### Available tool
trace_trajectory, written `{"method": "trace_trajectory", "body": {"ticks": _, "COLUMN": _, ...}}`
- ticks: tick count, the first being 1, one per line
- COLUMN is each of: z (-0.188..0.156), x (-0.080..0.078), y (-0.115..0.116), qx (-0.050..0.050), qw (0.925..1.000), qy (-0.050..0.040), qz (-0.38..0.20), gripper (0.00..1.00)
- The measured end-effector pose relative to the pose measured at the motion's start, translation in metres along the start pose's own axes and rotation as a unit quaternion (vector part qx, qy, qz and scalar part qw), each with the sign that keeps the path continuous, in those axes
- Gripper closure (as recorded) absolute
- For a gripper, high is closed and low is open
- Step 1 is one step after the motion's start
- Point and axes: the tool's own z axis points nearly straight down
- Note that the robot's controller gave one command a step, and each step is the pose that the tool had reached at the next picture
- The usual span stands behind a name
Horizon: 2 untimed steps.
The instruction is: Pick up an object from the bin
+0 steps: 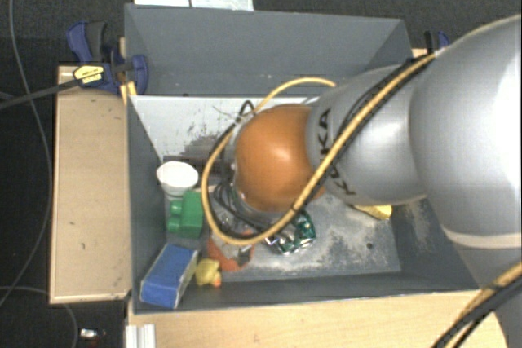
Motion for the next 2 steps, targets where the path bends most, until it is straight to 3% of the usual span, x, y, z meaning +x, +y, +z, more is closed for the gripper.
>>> {"method": "trace_trajectory", "body": {"ticks": 2, "z": -0.04, "x": 0.01, "y": -0.007, "qx": 0.0, "qw": 0.9987, "qy": -0.0022, "qz": -0.052, "gripper": 1.0}}
